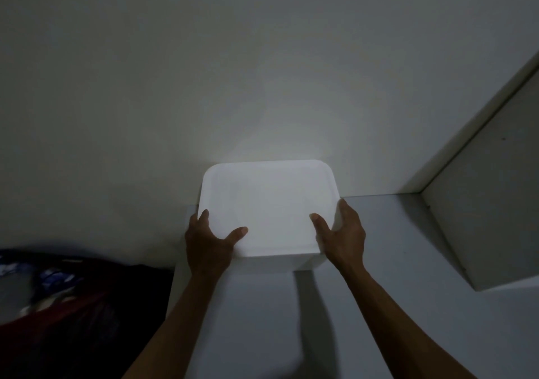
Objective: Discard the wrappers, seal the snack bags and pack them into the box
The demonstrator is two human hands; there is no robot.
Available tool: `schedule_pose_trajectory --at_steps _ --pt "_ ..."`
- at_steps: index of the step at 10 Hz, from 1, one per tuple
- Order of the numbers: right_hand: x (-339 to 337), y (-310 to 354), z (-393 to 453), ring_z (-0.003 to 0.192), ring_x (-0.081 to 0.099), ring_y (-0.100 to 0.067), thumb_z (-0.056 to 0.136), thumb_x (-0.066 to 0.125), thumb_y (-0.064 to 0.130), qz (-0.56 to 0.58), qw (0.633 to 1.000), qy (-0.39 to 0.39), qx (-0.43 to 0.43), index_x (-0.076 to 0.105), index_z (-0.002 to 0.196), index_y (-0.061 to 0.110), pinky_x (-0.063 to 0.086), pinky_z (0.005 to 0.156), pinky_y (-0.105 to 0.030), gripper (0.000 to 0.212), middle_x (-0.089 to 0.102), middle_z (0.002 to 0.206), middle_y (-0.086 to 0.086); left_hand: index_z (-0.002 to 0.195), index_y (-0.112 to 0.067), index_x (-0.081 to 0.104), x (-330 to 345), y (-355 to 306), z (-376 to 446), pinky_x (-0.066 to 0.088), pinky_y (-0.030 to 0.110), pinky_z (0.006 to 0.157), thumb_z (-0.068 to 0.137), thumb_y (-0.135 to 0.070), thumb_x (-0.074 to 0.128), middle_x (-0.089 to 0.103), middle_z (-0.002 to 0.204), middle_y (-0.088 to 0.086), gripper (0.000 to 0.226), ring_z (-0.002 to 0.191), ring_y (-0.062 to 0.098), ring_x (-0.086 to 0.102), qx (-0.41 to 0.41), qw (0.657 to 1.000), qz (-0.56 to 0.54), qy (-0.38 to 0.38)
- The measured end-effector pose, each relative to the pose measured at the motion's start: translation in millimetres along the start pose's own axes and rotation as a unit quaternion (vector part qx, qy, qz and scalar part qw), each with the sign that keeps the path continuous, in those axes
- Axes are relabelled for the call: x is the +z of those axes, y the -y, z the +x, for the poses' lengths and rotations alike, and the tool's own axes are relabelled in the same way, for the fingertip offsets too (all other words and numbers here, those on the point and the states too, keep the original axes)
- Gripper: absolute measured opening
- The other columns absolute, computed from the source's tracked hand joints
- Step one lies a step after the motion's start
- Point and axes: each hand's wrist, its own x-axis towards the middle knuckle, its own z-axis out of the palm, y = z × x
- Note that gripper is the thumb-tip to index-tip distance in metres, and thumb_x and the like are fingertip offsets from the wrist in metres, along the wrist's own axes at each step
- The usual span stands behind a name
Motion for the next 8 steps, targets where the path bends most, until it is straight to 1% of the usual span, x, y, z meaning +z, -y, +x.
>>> schedule_pose_trajectory --at_steps 1,2,3,4,5,6,7,8 --pt "-0.2 -2.1 -0.3 0.139 0.039 -0.023 0.083 0.075 0.040 -0.001 1.000 0.005 -0.004 0.037 0.148 0.007 0.027 0.109 -0.025 0.082 0.042 0.152 -0.009 0.145 -0.007 0.039 2.1 3.2 -0.8 0.039 0.045 0.108 0.068 -0.059 0.078 0.037 0.151 0.013 0.101 0.135 0.034 0.039 0.021 0.999 0.040 0.005" --pt "-1.0 -3.1 1.1 0.142 0.036 -0.023 0.085 0.072 0.042 -0.005 1.000 0.015 -0.007 0.035 0.150 0.008 0.027 0.114 -0.031 0.082 0.039 0.154 -0.009 0.148 -0.009 0.035 3.2 4.5 -4.0 0.038 0.048 0.109 0.074 -0.065 0.068 0.033 0.153 0.011 0.098 0.136 0.034 0.035 0.032 0.997 0.065 0.004" --pt "0.1 -4.6 4.6 0.143 0.034 -0.022 0.087 0.069 0.043 -0.009 1.000 0.019 -0.009 0.033 0.151 0.009 0.024 0.114 -0.029 0.081 0.038 0.154 -0.008 0.148 -0.010 0.035 5.7 4.9 -5.6 0.037 0.047 0.109 0.077 -0.065 0.064 0.031 0.154 0.011 0.095 0.136 0.034 0.034 0.045 0.995 0.084 -0.009" --pt "0.3 -6.2 5.5 0.143 0.034 -0.022 0.089 0.067 0.043 -0.006 1.000 0.020 -0.012 0.033 0.151 0.009 0.025 0.115 -0.031 0.078 0.038 0.154 -0.008 0.148 -0.010 0.035 6.5 3.8 -5.4 0.036 0.046 0.110 0.078 -0.066 0.063 0.030 0.155 0.011 0.094 0.137 0.034 0.033 0.048 0.995 0.084 -0.009" --pt "1.9 -8.6 5.3 0.143 0.034 -0.022 0.091 0.065 0.042 -0.007 1.000 0.019 -0.016 0.032 0.151 0.009 0.026 0.116 -0.033 0.076 0.038 0.155 -0.008 0.147 -0.008 0.037 9.1 7.4 -4.8 0.037 0.047 0.109 0.078 -0.066 0.064 0.032 0.153 0.014 0.094 0.135 0.037 0.035 0.055 0.995 0.086 -0.011" --pt "-1.5 -6.0 4.1 0.143 0.033 -0.024 0.093 0.061 0.042 -0.021 0.999 0.032 -0.029 0.029 0.152 0.009 0.026 0.116 -0.036 0.075 0.035 0.156 -0.010 0.137 0.002 0.049 9.1 10.0 -6.1 0.044 0.053 0.102 0.078 -0.067 0.060 0.043 0.142 0.028 0.092 0.128 0.046 0.044 0.085 0.991 0.101 -0.026" --pt "-9.9 -4.9 2.1 0.145 0.028 -0.026 0.094 0.057 0.046 -0.044 0.996 0.059 -0.039 0.023 0.154 0.010 0.024 0.116 -0.038 0.078 0.029 0.158 -0.010 0.128 0.006 0.057 10.7 10.5 -7.3 0.041 0.058 0.099 0.083 -0.070 0.044 0.046 0.136 0.035 0.088 0.128 0.049 0.044 0.117 0.978 0.171 -0.034" --pt "-20.9 -4.3 -6.3 0.146 0.024 -0.027 0.095 0.052 0.051 -0.058 0.995 0.064 -0.045 0.020 0.155 0.015 0.024 0.117 -0.042 0.077 0.024 0.160 -0.009 0.146 -0.008 0.039 4.2 -6.8 -21.8 0.017 0.055 0.116 0.089 -0.072 0.033 0.026 0.156 0.023 0.086 0.146 0.036 0.019 0.068 0.983 0.170 -0.010"
